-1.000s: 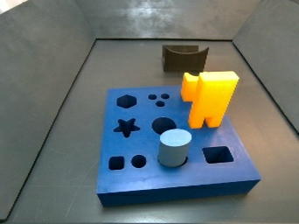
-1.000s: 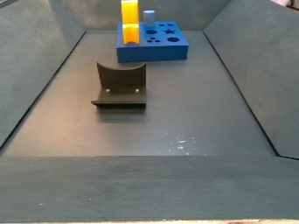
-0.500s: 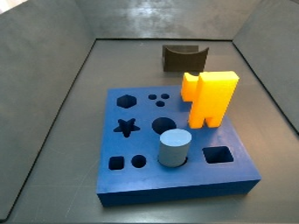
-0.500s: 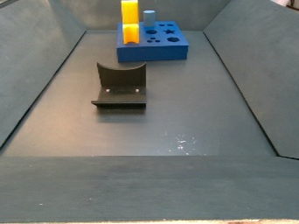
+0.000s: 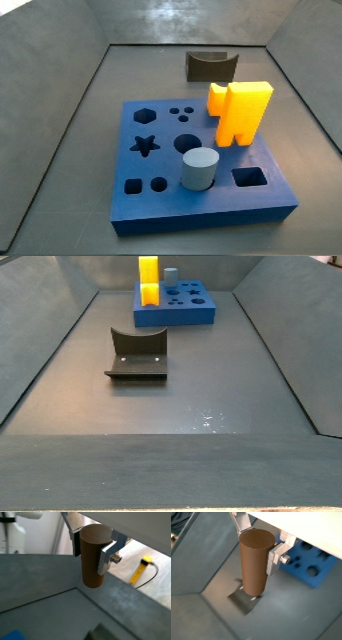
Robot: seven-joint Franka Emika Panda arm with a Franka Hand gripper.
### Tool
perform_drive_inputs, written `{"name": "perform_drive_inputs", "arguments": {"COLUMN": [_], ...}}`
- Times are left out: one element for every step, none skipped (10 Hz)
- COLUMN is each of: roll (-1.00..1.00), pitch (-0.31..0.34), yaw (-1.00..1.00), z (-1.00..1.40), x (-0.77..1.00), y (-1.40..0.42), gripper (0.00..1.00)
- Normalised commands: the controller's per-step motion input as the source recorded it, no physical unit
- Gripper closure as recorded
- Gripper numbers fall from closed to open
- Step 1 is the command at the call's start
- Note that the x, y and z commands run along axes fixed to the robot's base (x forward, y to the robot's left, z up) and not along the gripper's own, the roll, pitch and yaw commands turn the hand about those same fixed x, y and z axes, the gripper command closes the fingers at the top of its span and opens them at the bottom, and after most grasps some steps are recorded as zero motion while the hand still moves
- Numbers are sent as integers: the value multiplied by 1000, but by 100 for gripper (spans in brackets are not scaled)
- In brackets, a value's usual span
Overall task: Pick up the round object. Move up. Place the round object on the fixture. Regrasp the round object. Move to above the board. Insert the round object.
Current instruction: Move to above the board.
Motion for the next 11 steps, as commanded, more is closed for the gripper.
{"name": "perform_drive_inputs", "arguments": {"roll": [-1000,-1000,-1000,-1000,-1000,-1000,-1000,-1000,-1000,-1000,-1000], "pitch": [-40,-45,-47,-47,-53,-60,-68,-78,-87,-99,-111], "yaw": [-37,-35,-31,-36,-34,-36,-28,-34,-29,-32,-33], "z": [-77,-62,-32,-19,-7,-7,-2,-3,2,-3,2], "x": [-558,-450,-247,-159,-109,-87,-78,-69,-61,-54,-50], "y": [-949,-733,-346,-185,-73,-28,11,22,31,32,37], "gripper": [100,100,100,100,100,100,100,100,100,100,100]}}
